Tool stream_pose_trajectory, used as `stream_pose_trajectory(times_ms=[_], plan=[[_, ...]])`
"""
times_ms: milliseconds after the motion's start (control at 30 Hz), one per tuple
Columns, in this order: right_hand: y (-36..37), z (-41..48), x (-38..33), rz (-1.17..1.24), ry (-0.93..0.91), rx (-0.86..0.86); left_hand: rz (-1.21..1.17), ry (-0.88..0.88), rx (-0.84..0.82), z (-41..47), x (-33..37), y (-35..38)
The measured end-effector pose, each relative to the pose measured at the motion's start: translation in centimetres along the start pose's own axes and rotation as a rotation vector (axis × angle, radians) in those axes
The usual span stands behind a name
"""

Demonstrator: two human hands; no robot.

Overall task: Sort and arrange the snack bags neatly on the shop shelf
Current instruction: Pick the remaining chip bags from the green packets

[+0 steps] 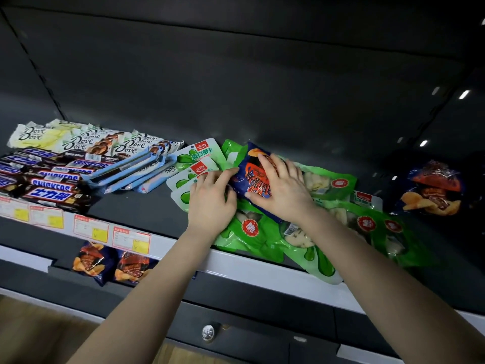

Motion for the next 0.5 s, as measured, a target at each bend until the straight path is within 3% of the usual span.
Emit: stream_pose_trajectory(times_ms=[500], plan=[[-0.7,-0.3,0.0,-0.087,0.112,-0.006,-0.052,-0.07,0.041,0.2,-0.1,-0.3]])
Point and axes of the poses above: each hand's wrist, its own z-axis towards the middle knuckle, its own y-axis out of the palm, x = y × z, the point moved 4 cm from there along z, towards the middle knuckle, and after that the axes turned 7 degrees about -y, right-handed, at the moved point
